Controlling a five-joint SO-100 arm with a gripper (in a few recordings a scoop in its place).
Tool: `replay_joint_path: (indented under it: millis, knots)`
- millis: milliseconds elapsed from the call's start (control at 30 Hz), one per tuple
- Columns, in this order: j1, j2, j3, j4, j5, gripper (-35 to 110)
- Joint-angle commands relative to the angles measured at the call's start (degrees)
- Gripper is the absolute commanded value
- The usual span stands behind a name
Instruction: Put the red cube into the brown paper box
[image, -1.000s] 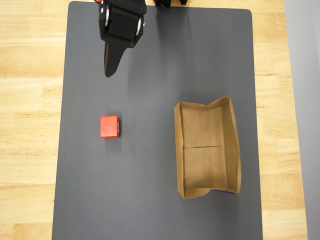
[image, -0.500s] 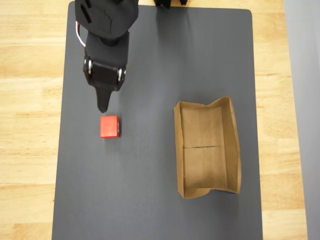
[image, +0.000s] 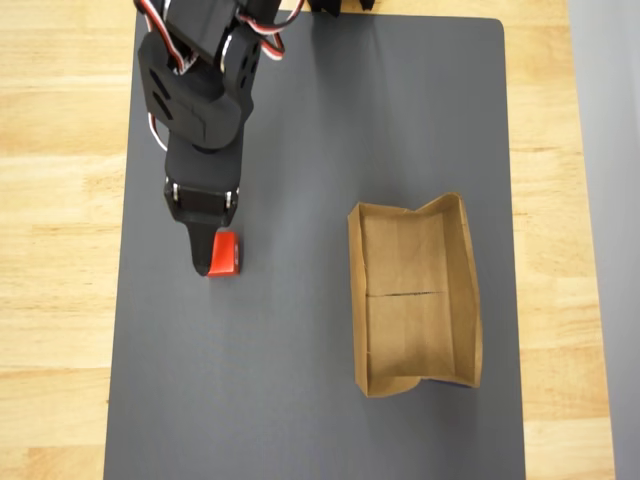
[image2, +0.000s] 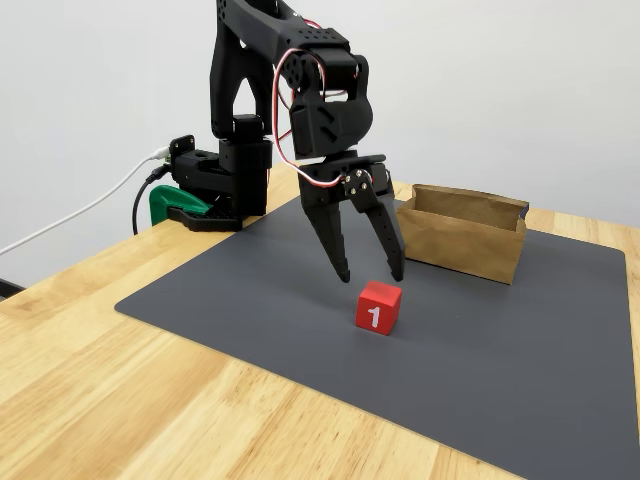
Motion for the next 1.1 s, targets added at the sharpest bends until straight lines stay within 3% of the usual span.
replay_joint_path:
  millis: [0,1067]
  knots:
    - [0.0,-0.35,-2.37,-0.26,-0.62,26]
    - [-0.26,-14.33,-17.75,10.55,-2.55,16]
